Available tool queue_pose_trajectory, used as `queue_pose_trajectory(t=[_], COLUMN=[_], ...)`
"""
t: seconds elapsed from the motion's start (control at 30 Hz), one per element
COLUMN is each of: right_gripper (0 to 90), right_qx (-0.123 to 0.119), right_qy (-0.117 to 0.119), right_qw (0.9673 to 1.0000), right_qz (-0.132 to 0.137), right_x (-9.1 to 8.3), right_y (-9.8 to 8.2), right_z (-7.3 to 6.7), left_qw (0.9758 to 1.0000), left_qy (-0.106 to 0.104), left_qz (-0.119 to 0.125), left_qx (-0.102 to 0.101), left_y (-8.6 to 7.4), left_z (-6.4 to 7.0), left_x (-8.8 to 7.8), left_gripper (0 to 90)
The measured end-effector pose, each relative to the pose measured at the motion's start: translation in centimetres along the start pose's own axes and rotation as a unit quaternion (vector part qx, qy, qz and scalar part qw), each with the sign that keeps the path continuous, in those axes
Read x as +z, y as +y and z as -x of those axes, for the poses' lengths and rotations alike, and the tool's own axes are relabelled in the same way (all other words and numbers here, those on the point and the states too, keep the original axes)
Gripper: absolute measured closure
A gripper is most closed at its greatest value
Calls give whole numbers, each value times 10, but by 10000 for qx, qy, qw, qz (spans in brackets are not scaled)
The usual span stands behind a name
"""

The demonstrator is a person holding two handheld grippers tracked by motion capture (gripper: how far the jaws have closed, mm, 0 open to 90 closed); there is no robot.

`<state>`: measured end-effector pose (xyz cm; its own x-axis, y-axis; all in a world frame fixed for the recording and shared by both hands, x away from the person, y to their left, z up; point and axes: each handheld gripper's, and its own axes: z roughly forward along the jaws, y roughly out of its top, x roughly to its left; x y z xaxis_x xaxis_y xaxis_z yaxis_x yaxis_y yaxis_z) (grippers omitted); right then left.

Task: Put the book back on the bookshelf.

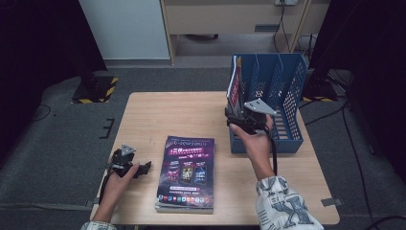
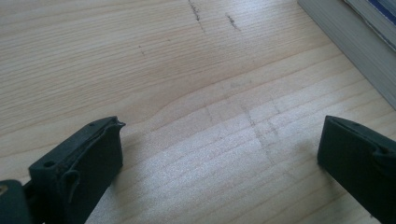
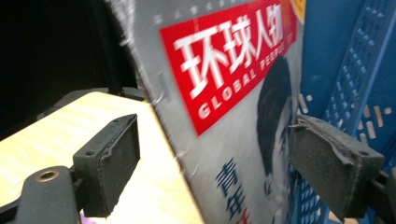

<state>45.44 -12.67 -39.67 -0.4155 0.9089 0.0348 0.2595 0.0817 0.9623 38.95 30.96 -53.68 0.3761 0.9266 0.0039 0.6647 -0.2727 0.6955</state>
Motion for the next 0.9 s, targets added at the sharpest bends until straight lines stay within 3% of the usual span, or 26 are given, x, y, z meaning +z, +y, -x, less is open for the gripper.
queue_pose_trajectory(t=[0.57,0.77,0.9], right_gripper=[133,111,147], right_qx=[-172,-205,-207], right_qy=[678,932,1124], right_qw=[9971,9948,9926], right_qz=[-284,-353,-405], right_x=[-28,-40,-47], right_y=[-22,-40,-58], right_z=[-18,-24,-29], left_qw=[10000,9999,9998], left_qy=[-53,-101,-110], left_qz=[-7,54,103], left_qx=[58,113,149], left_y=[-1,-2,0], left_z=[1,2,4], left_x=[-1,-3,-4], left_gripper=[0,18,43])
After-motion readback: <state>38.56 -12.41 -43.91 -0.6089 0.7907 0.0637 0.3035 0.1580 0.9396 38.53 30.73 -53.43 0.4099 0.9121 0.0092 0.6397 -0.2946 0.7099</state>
